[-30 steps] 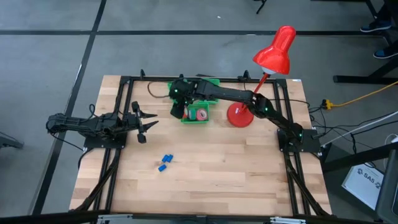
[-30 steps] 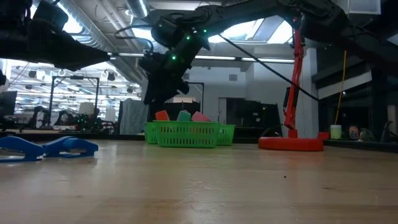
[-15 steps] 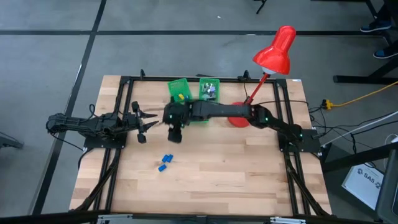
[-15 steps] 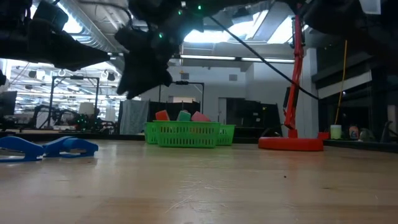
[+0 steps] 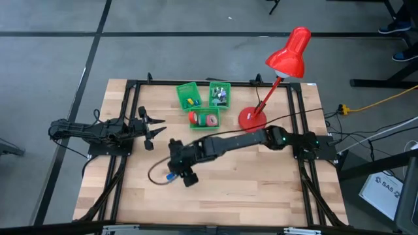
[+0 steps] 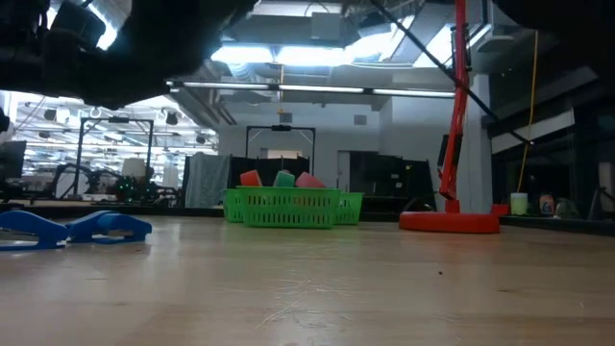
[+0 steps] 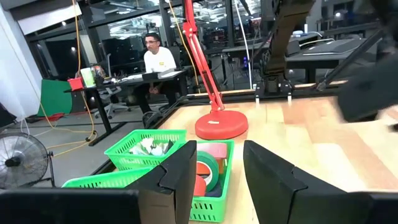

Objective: Pick and place Stapler, Stapler remover, tape
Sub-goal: Put the blue stapler into the left green bin

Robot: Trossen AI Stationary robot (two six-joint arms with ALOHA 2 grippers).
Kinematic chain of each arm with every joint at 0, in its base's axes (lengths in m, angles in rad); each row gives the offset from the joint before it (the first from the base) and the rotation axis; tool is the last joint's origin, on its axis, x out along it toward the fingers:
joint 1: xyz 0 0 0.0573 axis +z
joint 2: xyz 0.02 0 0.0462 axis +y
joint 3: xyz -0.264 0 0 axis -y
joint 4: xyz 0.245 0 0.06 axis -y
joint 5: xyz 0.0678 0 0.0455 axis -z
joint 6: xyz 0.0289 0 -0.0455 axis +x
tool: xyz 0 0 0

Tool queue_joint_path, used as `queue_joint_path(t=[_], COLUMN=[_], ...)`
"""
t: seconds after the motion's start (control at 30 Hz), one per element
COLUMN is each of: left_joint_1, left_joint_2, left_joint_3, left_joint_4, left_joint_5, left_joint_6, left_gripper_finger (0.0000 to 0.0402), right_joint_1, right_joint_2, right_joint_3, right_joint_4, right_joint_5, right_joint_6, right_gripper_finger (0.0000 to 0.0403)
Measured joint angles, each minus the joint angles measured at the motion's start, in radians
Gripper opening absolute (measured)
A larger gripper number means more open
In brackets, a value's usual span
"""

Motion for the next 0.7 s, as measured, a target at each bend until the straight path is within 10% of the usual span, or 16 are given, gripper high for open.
queue_joint_path(t=[0.7], left_joint_1=[0.0], left_joint_2=[0.0], left_joint_3=[0.0], left_joint_4=[0.0], left_joint_5=[0.0], left_joint_6=[0.0], left_gripper_finger=[0.0127], right_joint_1=[-0.039], right_joint_2=[0.116], right_joint_3=[0.001], right_joint_4=[0.007], right_joint_5=[-0.093], right_joint_6=[-0.181], right_gripper_finger=[0.0191])
